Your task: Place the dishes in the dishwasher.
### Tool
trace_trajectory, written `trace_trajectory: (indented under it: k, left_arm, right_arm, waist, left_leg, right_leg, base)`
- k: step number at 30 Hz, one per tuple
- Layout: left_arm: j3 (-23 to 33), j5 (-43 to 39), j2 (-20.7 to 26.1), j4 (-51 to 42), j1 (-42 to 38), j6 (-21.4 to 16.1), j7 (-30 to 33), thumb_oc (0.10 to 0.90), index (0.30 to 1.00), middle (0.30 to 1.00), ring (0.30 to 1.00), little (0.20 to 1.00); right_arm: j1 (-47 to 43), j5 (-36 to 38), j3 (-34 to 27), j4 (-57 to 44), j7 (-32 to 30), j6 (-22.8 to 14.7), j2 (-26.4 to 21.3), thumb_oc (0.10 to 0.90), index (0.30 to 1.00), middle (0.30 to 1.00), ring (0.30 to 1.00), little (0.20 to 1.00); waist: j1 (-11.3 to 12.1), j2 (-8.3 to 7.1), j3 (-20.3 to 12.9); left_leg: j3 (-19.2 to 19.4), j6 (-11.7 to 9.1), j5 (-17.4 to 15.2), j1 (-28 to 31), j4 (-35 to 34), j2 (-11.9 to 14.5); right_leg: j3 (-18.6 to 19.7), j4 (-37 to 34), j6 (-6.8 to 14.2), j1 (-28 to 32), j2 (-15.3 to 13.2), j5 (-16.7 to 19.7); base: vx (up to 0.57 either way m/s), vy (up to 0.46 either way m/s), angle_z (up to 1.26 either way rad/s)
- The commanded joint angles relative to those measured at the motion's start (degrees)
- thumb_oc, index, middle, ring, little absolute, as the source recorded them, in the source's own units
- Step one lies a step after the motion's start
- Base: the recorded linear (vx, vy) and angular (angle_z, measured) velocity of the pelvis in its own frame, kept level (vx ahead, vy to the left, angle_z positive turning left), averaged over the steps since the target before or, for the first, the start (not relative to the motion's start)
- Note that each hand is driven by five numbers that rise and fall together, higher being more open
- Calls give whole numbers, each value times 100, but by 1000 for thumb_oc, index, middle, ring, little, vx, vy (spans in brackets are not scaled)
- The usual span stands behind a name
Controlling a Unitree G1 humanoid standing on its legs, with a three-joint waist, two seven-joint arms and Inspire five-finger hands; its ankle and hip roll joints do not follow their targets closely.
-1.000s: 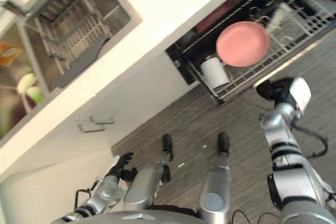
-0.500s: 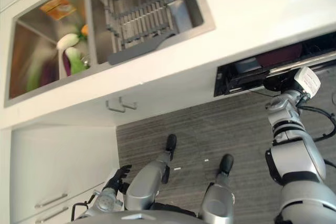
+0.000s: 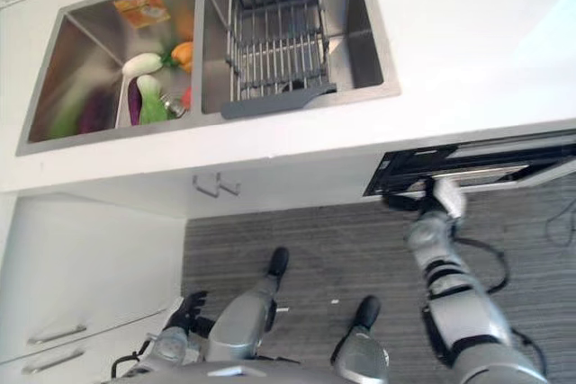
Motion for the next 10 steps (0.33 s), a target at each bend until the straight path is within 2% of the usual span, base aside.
trace_trajectory:
  k: [1, 3, 4, 5, 9, 10]
  left_arm:
    - [-244, 116, 206, 554, -181, 105, -44, 800, 900, 900, 900, 900]
    - [-245, 154, 222, 547, -184, 106, -87, 800, 900, 900, 900, 900]
    - [-206, 55, 204, 454, -225, 37, -228, 800, 900, 900, 900, 900]
    - [-210, 54, 207, 453, -216, 36, -229, 800, 900, 900, 900, 900]
    - [-347, 17, 152, 272, -309, -38, -408, 800, 900, 900, 900, 900]
    - [-349, 18, 152, 271, -306, -38, -408, 800, 900, 900, 900, 900]
  right_arm:
    - [365, 511, -96, 255, 317, -54, -23, 800, 900, 900, 900, 900]
    - [605, 501, -109, 251, 367, -64, 53, 800, 900, 900, 900, 900]
    - [1263, 433, -161, 390, 539, -62, 249, 800, 900, 900, 900, 900]
    - [1278, 432, -162, 381, 539, -60, 251, 800, 900, 900, 900, 900]
    - [1853, 188, -222, 860, 672, 100, 289, 800, 900, 900, 900, 900]
    - [1856, 186, -222, 859, 671, 100, 289, 800, 900, 900, 900, 900]
  waist:
    - [212, -163, -391]
    - [171, -205, -415]
    - [-18, -324, -475]
    - [-12, -327, -479]
    - [-275, -431, -492]
    - [-271, -431, -492]
  left_leg:
    - [162, 3, -363, -56, 241, -82]
    - [175, 13, -375, -32, 224, -77]
    - [250, 40, -417, 65, 176, -60]
    - [255, 41, -418, 74, 171, -59]
    - [408, 68, -501, 198, 142, -29]
    - [411, 68, -501, 203, 140, -29]
  right_leg:
    - [589, 1447, 60, -854, -332, -542]
    - [601, 1419, 70, -837, -323, -542]
    - [672, 1297, 85, -770, -282, -513]
    - [677, 1291, 85, -763, -281, -512]
    - [791, 1173, 103, -731, -239, -461]
    - [794, 1172, 103, -729, -239, -461]
  base:
    - [89, -17, 31]
    - [72, 4, 14]
    - [60, 13, -4]
    - [70, 17, -10]
    - [26, 28, -28]
    - [20, 43, -13]
